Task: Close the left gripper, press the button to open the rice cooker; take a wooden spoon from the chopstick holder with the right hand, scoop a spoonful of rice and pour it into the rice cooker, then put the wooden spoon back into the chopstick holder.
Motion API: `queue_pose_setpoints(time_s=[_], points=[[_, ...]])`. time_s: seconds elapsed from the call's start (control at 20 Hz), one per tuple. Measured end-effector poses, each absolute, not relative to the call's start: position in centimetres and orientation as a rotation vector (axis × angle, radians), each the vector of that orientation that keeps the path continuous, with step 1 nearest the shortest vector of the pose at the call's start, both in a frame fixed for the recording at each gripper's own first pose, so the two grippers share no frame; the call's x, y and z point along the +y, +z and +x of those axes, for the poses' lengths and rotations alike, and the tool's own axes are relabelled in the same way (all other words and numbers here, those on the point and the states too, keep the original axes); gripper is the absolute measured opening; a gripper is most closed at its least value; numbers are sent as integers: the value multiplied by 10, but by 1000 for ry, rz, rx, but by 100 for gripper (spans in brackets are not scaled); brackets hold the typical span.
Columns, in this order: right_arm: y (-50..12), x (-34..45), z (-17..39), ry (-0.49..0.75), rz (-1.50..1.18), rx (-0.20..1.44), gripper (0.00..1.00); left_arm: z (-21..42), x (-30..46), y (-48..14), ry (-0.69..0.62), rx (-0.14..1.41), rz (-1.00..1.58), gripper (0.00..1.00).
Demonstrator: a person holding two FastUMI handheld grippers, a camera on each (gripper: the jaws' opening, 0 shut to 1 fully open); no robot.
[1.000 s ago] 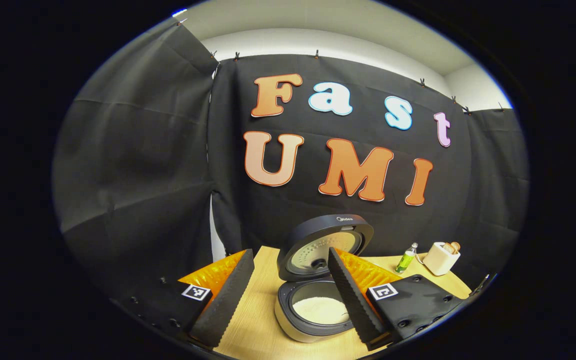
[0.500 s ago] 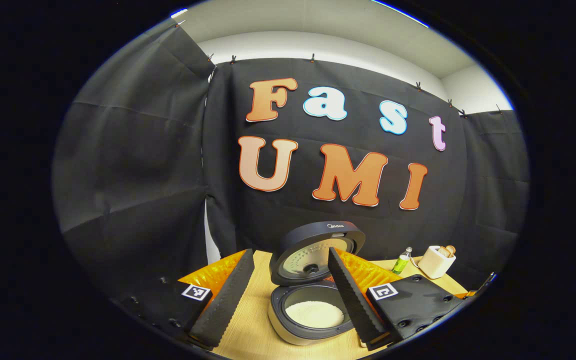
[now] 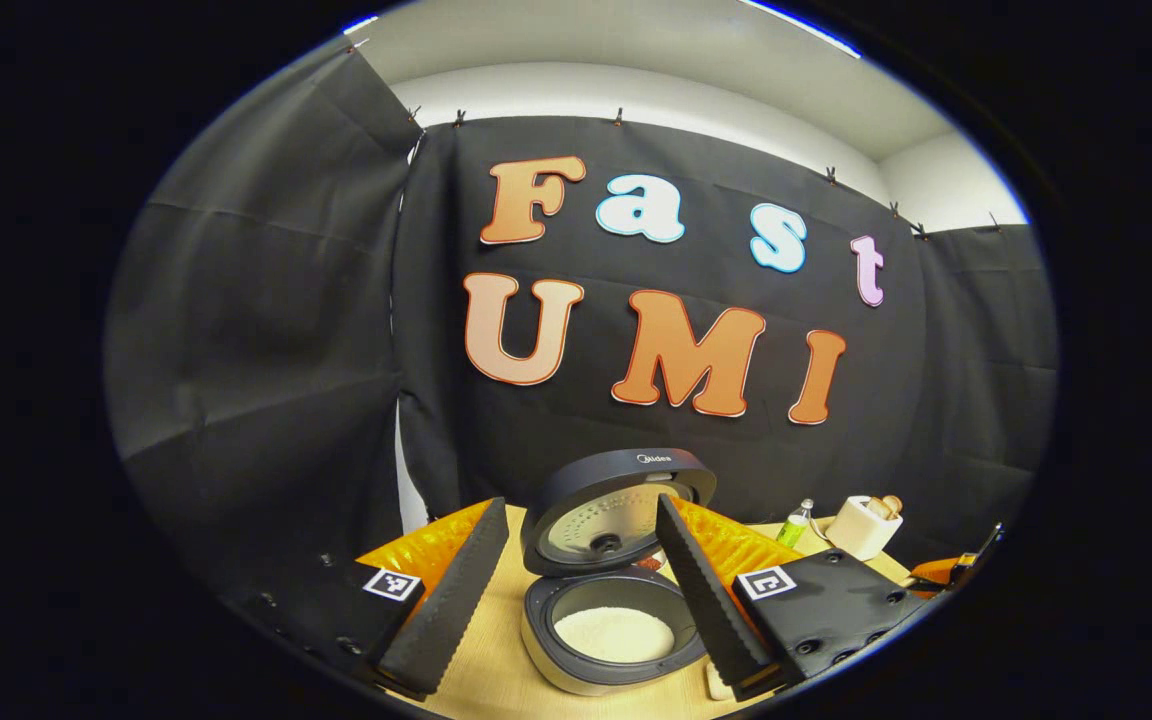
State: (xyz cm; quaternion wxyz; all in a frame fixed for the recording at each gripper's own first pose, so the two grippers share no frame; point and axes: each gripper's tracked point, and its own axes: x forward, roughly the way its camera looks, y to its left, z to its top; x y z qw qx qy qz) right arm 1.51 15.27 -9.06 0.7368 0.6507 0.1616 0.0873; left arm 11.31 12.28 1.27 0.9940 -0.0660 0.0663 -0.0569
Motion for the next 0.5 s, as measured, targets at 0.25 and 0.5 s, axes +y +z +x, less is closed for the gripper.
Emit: queue_pose_setpoints(time_s=[0.25,0.5], points=[[-55,169,30,240,1413,334,14,117,120,19,-121,115,-128,97],[-26,199,49,306,1388,329,13,116,128,18,-119,117,-133,99]])
